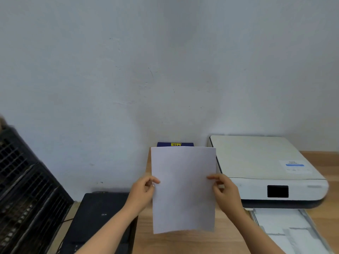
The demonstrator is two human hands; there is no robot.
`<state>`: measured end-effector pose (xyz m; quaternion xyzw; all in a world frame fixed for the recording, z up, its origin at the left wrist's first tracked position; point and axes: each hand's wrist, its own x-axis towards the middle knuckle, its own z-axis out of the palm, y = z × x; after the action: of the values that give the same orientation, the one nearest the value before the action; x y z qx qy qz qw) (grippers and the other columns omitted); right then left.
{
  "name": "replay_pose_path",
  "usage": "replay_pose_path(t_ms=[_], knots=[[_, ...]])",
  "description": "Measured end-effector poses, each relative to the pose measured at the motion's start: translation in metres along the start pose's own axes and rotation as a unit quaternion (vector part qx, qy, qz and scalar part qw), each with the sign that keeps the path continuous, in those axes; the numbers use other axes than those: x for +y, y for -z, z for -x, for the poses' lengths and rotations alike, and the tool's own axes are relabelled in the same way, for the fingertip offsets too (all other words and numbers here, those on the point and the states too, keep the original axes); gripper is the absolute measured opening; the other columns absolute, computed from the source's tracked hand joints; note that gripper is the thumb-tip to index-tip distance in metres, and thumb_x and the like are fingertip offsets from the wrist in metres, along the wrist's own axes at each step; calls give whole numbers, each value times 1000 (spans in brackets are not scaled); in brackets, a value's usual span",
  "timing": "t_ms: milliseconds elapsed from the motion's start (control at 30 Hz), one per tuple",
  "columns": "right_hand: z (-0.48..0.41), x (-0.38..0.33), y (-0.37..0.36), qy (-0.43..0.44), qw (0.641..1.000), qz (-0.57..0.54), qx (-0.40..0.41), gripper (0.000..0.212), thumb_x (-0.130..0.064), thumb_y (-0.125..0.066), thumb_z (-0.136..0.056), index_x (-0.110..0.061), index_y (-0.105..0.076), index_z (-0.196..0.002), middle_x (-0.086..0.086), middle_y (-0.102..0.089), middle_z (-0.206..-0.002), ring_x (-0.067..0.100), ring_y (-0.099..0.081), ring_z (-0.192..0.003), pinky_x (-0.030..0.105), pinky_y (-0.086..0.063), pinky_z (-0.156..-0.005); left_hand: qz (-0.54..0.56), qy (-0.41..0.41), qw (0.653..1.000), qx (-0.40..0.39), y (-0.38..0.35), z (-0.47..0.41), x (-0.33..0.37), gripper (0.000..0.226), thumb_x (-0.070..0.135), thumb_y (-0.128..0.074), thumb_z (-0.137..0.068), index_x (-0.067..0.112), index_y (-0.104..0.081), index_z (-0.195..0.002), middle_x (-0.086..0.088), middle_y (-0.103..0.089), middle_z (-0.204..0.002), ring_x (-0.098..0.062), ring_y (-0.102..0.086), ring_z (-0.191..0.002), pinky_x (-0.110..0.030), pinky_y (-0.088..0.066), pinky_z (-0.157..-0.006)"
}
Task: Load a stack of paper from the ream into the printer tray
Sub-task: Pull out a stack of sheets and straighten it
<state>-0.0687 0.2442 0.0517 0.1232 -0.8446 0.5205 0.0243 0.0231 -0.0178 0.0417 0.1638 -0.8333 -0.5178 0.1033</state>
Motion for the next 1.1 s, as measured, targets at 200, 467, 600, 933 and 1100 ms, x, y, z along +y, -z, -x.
replay_pose_path(t_ms=[200,467,600,933,1100], knots=[[-3,-2,0,-38,999,-4,31,36,5,-51,-84,-26,-68,-91,4,-68,-91,16,-57,-71,13,-45,-61,45,36,997,-49,4,-14,-4,27,3,-56,-87,28,-64,-96,-2,-62,-107,-18,-61,-96,-41,-57,-86],[7,2,-2,-92,994,8,65,34,8,-51,-83,-18,-71,-89,10,-69,-88,4,-55,-63,7,-43,-54,175,66,982,-10,1,-25,-7,10,11,-56,-91,19,-56,-97,4,-63,-105,-18,-66,-95,-37,-60,-77],[14,2,-2,-113,990,-1,82,36,9,-51,-83,-21,-70,-87,0,-70,-90,0,-56,-65,7,-44,-57,181,83,979,-35,-5,-34,-12,7,12,-55,-92,19,-57,-94,-3,-65,-103,-24,-69,-90,-43,-61,-75],[35,14,25,-163,979,5,121,35,8,-48,-85,-18,-71,-92,0,-69,-86,-4,-55,-58,6,-42,-50,193,88,973,-91,-41,-36,1,7,16,-52,-94,13,-54,-100,-6,-67,-101,-23,-71,-83,-36,-62,-65],[45,30,60,-167,977,1,134,35,5,-49,-85,-23,-71,-92,-2,-69,-87,8,-59,-67,16,-45,-56,165,67,977,-120,-75,-28,15,18,16,-66,-86,20,-56,-101,-2,-66,-103,-20,-68,-93,-39,-60,-77]])
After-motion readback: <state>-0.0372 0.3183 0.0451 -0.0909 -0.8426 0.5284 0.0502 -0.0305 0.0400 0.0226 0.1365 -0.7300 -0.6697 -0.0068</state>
